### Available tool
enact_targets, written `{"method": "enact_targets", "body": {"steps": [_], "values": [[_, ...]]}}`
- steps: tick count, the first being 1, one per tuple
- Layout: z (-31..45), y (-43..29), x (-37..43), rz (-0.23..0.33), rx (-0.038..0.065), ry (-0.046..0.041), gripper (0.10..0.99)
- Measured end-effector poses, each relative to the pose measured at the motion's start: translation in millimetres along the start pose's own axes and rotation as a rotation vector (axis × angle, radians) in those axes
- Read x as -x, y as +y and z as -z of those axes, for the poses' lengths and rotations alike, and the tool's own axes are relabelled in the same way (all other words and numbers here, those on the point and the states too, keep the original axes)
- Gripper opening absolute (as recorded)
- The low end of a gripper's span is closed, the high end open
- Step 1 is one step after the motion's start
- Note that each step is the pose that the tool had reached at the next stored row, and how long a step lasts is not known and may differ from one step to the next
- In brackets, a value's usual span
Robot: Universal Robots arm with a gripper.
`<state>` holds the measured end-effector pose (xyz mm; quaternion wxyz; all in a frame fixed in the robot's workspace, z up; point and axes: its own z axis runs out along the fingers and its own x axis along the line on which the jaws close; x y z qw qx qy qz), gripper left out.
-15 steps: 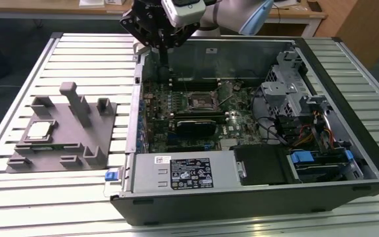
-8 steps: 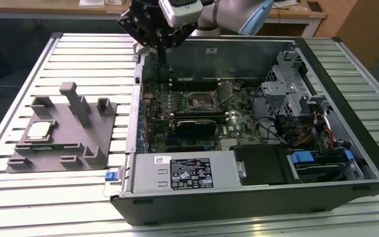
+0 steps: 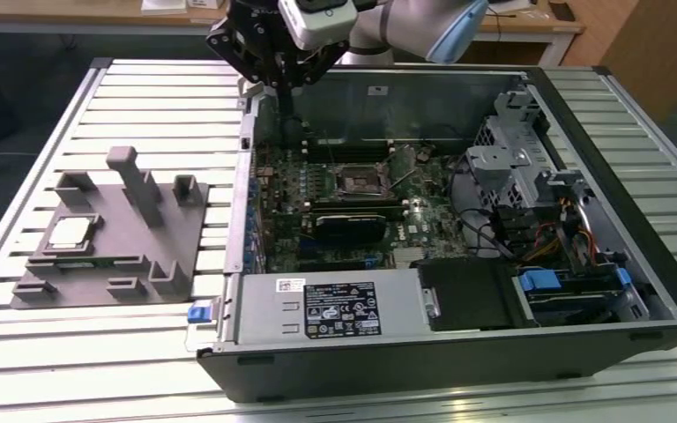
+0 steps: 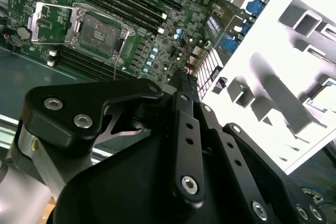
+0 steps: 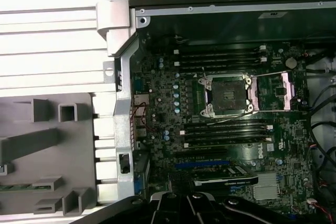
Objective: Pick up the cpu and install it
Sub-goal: 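Reach for the cpu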
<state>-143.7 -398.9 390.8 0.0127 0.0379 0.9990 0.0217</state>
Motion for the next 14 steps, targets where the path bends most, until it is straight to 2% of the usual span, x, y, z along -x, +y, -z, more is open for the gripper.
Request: {"method": "enact_targets", "body": {"steps": [14], "values": [[-0.7,-0.3,-4.2,0.0,0.0,0.0001,0.106]]}}
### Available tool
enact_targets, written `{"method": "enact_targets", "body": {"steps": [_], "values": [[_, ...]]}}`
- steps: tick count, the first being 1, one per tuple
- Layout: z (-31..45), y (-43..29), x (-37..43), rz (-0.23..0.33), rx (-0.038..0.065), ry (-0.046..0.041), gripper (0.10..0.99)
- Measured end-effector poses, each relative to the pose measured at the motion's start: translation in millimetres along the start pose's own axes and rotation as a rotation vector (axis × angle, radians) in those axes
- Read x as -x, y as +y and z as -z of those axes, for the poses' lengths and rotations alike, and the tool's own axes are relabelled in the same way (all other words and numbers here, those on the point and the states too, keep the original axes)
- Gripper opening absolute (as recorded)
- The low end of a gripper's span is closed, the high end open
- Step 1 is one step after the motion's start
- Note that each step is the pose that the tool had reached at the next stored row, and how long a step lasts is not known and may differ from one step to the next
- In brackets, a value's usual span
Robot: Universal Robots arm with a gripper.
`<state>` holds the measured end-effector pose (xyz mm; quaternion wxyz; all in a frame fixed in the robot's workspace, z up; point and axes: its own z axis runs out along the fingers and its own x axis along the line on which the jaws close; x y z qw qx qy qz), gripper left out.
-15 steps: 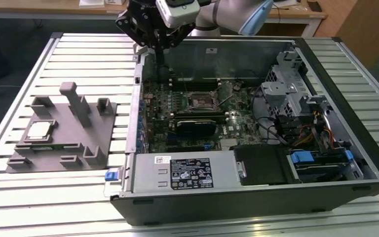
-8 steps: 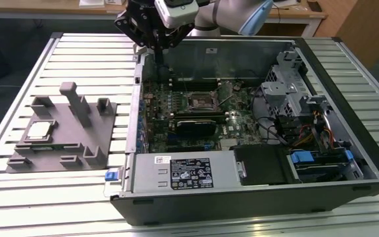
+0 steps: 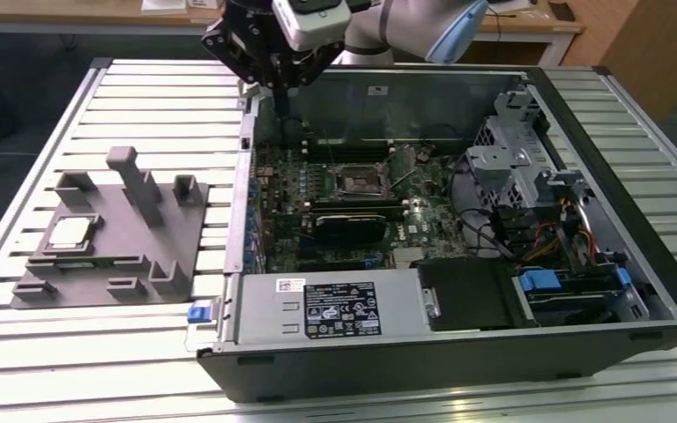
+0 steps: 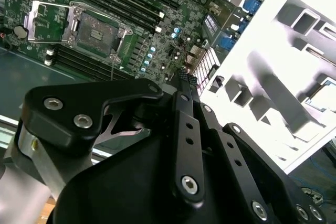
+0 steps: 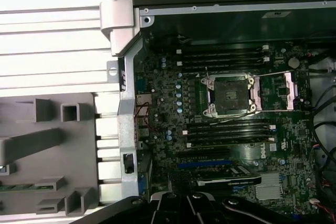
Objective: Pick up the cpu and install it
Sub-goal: 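Reach for the cpu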
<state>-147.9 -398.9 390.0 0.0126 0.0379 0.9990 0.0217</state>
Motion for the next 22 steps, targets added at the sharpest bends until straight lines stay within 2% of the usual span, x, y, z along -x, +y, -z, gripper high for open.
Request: {"method": "enact_targets", "body": {"steps": [22], "values": [[-1.2,-0.5,-6.2,0.0,0.0,0.0001,0.106]]}}
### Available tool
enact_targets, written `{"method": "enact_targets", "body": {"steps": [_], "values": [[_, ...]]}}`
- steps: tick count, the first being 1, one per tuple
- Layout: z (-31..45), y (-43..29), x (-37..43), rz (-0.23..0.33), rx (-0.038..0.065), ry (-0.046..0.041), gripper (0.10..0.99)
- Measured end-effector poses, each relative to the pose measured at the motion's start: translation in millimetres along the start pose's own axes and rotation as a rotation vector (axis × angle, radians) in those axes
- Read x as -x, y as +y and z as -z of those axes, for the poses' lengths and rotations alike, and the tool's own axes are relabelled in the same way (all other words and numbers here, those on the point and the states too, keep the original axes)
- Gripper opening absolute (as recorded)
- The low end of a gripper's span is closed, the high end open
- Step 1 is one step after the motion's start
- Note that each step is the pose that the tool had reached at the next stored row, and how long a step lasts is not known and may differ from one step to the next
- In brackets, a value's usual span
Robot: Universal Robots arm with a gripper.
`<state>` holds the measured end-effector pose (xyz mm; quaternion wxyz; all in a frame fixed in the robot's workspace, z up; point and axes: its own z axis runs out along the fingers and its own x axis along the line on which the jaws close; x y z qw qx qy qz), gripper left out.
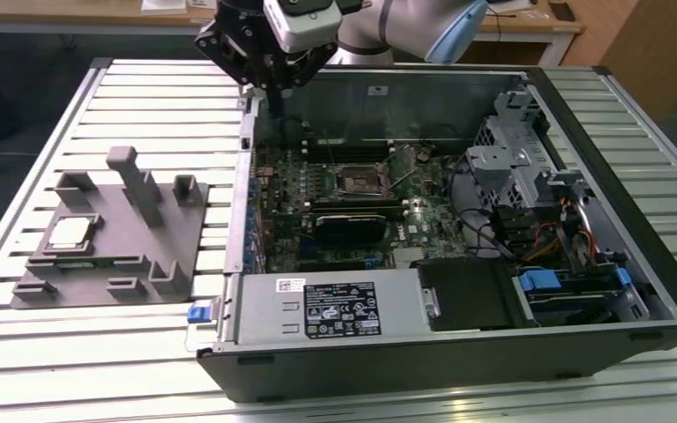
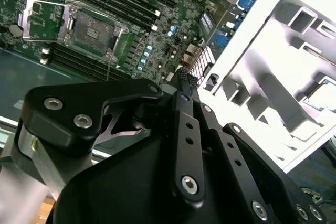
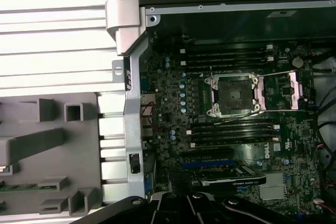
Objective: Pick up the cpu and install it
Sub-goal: 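Reach for the cpu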
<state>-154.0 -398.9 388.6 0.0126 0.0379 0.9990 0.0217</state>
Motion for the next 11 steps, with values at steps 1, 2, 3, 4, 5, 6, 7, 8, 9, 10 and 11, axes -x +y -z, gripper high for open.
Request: {"method": "enact_targets", "body": {"steps": [1,2,3,4,5,6,7,8,9,10,11], "values": [[0.0,0.0,-0.2,0.0,0.0,0.0,0.106],[-0.1,0.0,-0.5,0.0,0.0,0.0,0.106],[-0.1,-0.1,-0.7,0.0,0.0,0.0,0.106],[-0.1,-0.1,-1.0,0.0,0.0,0.0,0.106],[-0.2,-0.1,-1.2,0.0,0.0,0.0,0.106],[-0.2,-0.1,-1.5,0.0,0.0,0.0,0.106],[-0.3,-0.1,-1.7,0.0,0.0,0.0,0.106],[-0.3,-0.2,-1.9,0.0,0.0,0.0,0.106],[-0.4,-0.2,-2.1,0.0,0.0,0.0,0.106],[-0.4,-0.2,-2.3,0.0,0.0,0.0,0.106],[-0.5,-0.2,-2.5,0.0,0.0,0.0,0.106]]}}
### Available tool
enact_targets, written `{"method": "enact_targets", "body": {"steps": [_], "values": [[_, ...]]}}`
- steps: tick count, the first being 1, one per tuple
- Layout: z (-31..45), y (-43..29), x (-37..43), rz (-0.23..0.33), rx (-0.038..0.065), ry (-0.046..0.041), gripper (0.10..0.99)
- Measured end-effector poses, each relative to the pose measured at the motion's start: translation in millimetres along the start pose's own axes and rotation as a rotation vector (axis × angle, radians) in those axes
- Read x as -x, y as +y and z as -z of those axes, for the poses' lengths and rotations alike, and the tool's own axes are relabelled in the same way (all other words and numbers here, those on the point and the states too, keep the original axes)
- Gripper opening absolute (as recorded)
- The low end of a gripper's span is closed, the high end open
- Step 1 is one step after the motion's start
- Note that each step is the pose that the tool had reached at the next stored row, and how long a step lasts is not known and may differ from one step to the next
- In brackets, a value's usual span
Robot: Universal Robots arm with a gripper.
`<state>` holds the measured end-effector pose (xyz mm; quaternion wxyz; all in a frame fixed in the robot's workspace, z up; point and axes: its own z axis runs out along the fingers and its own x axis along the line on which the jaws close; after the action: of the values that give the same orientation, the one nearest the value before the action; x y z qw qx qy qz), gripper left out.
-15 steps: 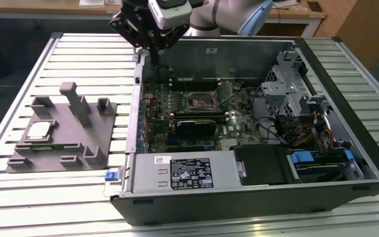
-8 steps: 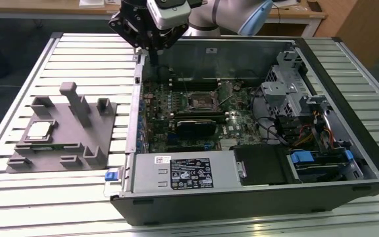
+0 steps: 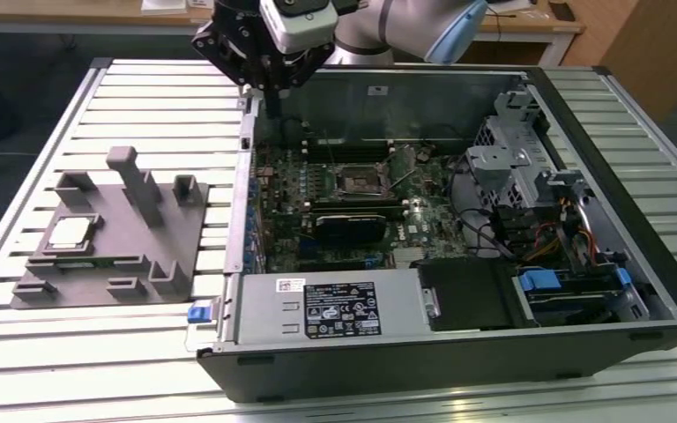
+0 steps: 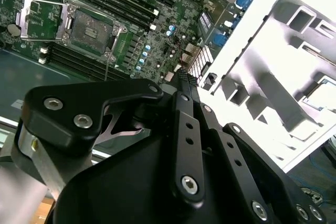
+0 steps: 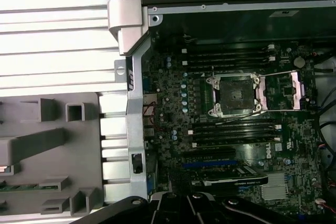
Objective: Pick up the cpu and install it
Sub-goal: 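Reach for the cpu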
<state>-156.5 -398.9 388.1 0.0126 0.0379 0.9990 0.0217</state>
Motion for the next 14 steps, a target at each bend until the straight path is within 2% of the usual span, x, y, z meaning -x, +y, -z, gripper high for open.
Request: {"method": "enact_targets", "body": {"steps": [14], "values": [[-0.6,-0.2,-2.8,0.0,0.0,0.0,0.106]]}}
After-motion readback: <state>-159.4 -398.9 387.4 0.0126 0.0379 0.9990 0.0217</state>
